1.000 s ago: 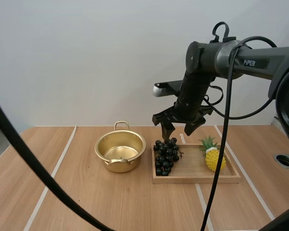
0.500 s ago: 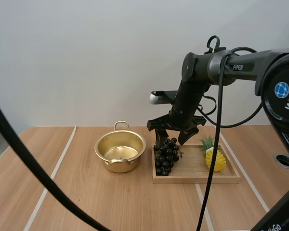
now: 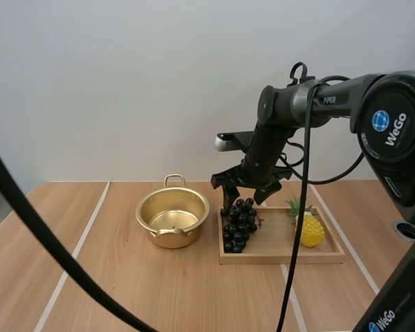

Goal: Open the pot, put the grape inside, and close it

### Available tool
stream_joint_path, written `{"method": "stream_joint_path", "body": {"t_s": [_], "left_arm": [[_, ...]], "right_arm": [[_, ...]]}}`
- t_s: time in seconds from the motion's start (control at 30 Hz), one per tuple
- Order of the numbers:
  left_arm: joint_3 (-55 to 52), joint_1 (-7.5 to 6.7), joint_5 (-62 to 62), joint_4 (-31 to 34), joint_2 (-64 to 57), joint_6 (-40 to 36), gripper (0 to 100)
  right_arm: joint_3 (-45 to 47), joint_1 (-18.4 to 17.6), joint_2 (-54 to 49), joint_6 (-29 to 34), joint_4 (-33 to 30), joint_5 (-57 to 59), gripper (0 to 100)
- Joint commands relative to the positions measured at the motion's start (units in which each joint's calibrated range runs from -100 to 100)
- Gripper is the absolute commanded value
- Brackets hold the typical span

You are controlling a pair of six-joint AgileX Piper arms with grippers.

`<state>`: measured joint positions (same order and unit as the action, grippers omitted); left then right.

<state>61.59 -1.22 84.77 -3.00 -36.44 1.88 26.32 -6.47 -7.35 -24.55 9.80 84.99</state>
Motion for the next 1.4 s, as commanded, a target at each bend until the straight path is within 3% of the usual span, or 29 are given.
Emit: {"method": "stream_joint_path", "body": {"t_s": [0.0, 1.37], "left_arm": [[0.2, -0.11, -0.5, 0.5, 0.2, -0.3, 0], [0.2, -0.11, 4.2, 0.5, 0.2, -0.3, 0]], "right_arm": [[0.2, 0.0, 1.0, -0.1, -0.6, -1.7, 100], [0.0, 0.0, 14.0, -0.1, -2.8, -10.5, 100]]}}
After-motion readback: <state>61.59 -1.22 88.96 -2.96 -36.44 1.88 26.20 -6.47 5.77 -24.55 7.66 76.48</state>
